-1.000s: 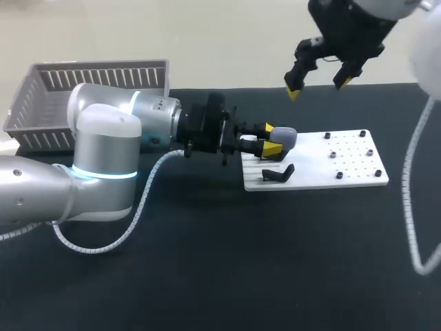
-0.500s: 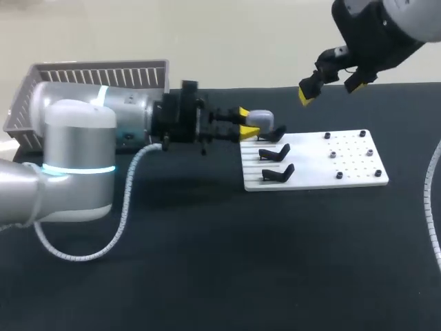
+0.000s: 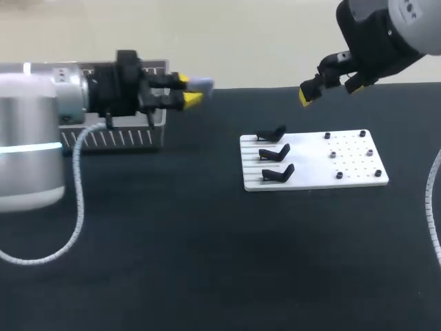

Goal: Pick up each earbud case from the left stands, insert the matching earbuds, close the lid, and place the case in the box.

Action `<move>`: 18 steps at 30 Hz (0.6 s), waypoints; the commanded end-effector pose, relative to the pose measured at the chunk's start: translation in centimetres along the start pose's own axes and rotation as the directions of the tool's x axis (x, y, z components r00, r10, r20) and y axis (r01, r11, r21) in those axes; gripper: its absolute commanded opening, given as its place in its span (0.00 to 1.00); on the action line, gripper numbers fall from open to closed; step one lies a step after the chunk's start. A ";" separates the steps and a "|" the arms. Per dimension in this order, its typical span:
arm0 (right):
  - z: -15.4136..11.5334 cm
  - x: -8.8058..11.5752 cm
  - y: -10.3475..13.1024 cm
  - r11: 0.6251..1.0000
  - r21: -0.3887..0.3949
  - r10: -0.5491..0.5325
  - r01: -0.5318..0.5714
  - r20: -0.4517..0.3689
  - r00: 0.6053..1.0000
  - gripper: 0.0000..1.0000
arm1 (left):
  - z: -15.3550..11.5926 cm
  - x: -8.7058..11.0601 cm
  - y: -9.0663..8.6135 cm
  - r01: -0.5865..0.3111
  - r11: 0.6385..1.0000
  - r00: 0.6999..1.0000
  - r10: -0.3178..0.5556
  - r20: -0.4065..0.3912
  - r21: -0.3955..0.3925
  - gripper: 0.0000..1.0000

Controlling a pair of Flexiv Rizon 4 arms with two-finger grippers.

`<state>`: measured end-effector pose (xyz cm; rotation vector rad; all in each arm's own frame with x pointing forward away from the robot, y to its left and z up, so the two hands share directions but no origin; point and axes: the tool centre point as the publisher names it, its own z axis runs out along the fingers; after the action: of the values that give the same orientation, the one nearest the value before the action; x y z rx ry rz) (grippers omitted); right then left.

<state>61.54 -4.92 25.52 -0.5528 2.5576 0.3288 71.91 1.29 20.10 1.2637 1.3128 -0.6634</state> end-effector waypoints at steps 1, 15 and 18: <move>0.0 0.2 0.0 1.000 0.004 0.002 -0.002 0.011 1.000 1.00 | -3.2 0.1 1.7 -0.025 0.982 1.000 0.023 -0.014 -0.188 0.00; 0.0 0.2 0.0 1.000 0.004 0.002 -0.002 0.011 1.000 1.00 | -12.8 4.1 11.6 -0.150 0.937 0.941 0.038 -0.336 -0.315 0.00; 0.0 0.2 0.0 1.000 0.004 0.002 -0.002 0.011 1.000 1.00 | -14.8 6.0 14.0 -0.138 0.934 0.930 0.008 -0.368 -0.329 0.00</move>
<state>61.51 -4.97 25.47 -0.5517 2.5538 0.3295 80.19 19.41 21.74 1.1670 1.5883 -0.1310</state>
